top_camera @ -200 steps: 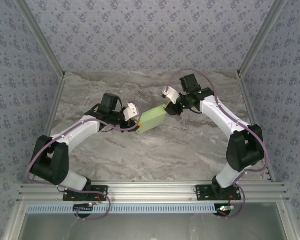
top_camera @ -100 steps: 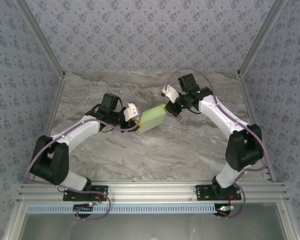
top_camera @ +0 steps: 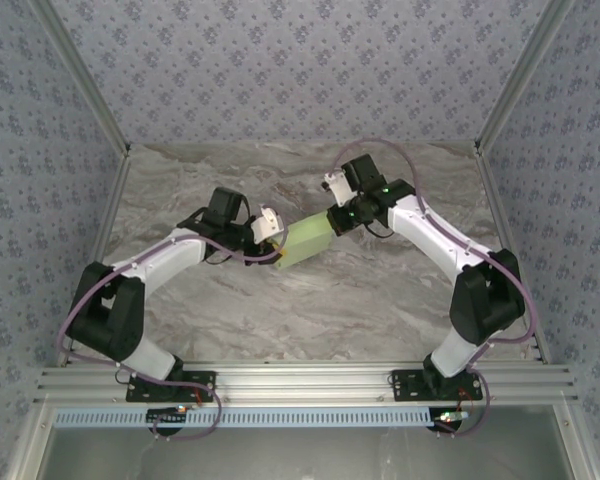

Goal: Fold the paper box

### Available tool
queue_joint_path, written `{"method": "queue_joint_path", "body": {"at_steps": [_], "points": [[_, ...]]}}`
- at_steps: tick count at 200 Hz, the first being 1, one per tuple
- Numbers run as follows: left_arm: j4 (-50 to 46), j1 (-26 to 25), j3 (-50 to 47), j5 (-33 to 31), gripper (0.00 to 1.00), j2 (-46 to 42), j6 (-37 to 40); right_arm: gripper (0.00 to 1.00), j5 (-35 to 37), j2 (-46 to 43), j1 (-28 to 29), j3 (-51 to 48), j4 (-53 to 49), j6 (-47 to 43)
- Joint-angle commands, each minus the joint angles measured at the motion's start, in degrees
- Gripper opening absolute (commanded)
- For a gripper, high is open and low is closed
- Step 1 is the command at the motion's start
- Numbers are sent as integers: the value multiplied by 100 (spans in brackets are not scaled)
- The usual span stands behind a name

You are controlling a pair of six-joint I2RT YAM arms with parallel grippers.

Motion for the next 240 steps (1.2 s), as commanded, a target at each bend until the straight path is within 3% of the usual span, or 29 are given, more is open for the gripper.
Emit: {"method": "queue_joint_path", "body": {"at_steps": [1,65,127,196,240], "points": [[-377,-13,300,80,35,305,292,0,437,-367,46,-267,-32,516],[-1079,-137,939,12,35,942,951,0,1157,-1050,218,-1405,491,1460],[-1424,-240,1258,-137,36,1404,1201,0,1341,-1272,257,-1922,789,1983],[-1594,-251,1378,-350,36,1531,1315,0,1786,-1242,263,-1685,408,1681],[-1635,-280,1413,-497,36,1583,1322,0,1705,-1152,223,-1483,245,1453]]}}
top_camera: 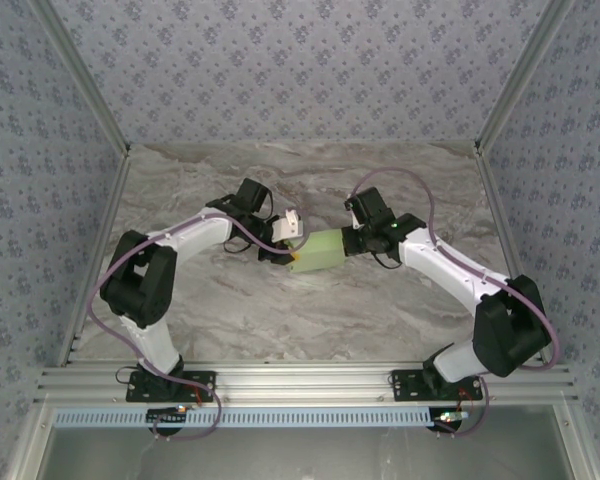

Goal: Fold the paper box

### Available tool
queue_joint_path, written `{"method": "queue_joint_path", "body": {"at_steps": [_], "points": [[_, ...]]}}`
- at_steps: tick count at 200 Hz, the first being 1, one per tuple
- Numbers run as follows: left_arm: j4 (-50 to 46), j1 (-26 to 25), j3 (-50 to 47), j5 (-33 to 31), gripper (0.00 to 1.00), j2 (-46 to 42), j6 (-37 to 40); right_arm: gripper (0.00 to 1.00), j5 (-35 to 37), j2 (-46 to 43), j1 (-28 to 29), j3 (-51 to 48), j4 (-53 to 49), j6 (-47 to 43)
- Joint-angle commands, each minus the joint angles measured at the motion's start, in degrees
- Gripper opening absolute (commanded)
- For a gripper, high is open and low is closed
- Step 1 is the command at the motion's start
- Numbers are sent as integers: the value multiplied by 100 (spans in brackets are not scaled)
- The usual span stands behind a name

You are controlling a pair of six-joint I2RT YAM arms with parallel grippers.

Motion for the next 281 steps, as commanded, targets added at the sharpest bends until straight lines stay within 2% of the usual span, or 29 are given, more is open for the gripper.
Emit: {"method": "queue_joint_path", "body": {"at_steps": [1,33,127,281], "points": [[-473,69,67,-703,36,185,-8,0,297,-39,-64,269,-437,-204],[-485,75,67,-763,36,193,-10,0,329,14,-151,411,-769,-301],[-472,63,49,-816,36,194,-22,0,351,251,-176,179,-570,-386],[-417,46,58,-980,35,220,-194,0,28,61,-364,159,-610,338]]}}
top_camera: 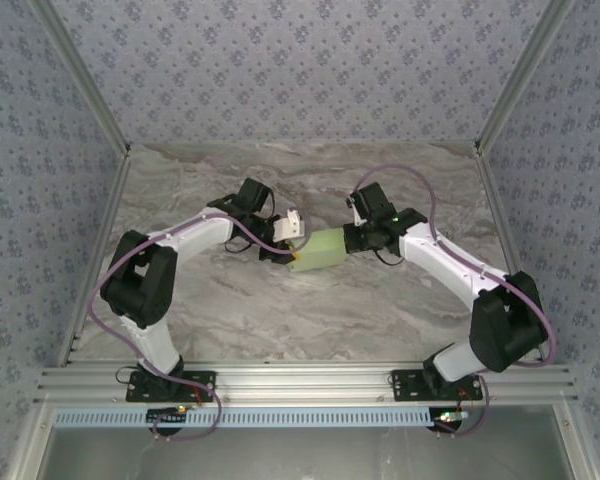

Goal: Fold the paper box

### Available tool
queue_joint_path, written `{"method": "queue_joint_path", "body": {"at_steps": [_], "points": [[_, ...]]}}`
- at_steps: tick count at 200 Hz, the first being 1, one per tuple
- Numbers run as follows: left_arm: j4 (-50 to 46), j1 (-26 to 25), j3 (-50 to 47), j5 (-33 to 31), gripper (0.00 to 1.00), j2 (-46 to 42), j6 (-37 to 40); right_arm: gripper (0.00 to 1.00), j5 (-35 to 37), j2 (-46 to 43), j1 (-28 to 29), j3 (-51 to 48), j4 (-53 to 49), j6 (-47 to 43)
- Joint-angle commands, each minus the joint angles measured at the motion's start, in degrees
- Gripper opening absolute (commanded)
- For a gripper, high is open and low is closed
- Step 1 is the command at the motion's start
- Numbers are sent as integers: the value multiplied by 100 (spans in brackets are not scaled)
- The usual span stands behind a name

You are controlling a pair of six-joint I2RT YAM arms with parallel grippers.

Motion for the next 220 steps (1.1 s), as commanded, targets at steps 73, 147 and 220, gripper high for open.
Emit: {"method": "queue_joint_path", "body": {"at_steps": [73,147,220], "points": [[-433,73,16,-945,35,240,-238,0,747,-49,-218,-267,-460,407],[-449,61,-30,-1051,35,238,-297,0,717,-209,-203,-770,76,649],[-409,47,-30,-1113,35,247,-344,0,-3,-481,-308,-830,324,947]]}}
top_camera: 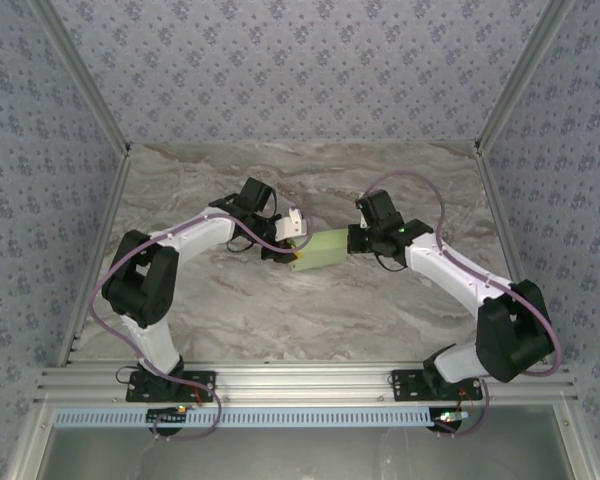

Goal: Fold the paper box

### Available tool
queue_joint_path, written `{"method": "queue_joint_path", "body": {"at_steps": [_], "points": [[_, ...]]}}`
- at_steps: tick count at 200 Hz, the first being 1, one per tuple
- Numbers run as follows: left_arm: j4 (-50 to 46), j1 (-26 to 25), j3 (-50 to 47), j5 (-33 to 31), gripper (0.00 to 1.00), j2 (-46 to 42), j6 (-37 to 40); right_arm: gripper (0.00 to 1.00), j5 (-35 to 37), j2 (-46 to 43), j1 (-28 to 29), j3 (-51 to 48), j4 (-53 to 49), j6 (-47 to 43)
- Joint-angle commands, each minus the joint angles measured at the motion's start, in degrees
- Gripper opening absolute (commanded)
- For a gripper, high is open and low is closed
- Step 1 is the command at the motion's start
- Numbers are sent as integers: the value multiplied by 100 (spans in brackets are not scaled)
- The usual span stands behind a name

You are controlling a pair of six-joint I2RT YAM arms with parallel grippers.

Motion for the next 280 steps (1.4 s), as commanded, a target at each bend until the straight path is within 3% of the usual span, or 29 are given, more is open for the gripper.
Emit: {"method": "queue_joint_path", "body": {"at_steps": [1,72,173,280], "points": [[-478,95,-68,-1012,35,203,-157,0,74,-129,-177,-125,-531,279],[-467,90,-58,-1030,35,212,-191,0,-148,-207,-318,-352,-336,491],[-466,90,-36,-1076,36,207,-259,0,271,-330,-74,-916,209,530],[-388,91,25,-954,54,94,-383,0,1065,-270,358,-442,-234,396]]}}
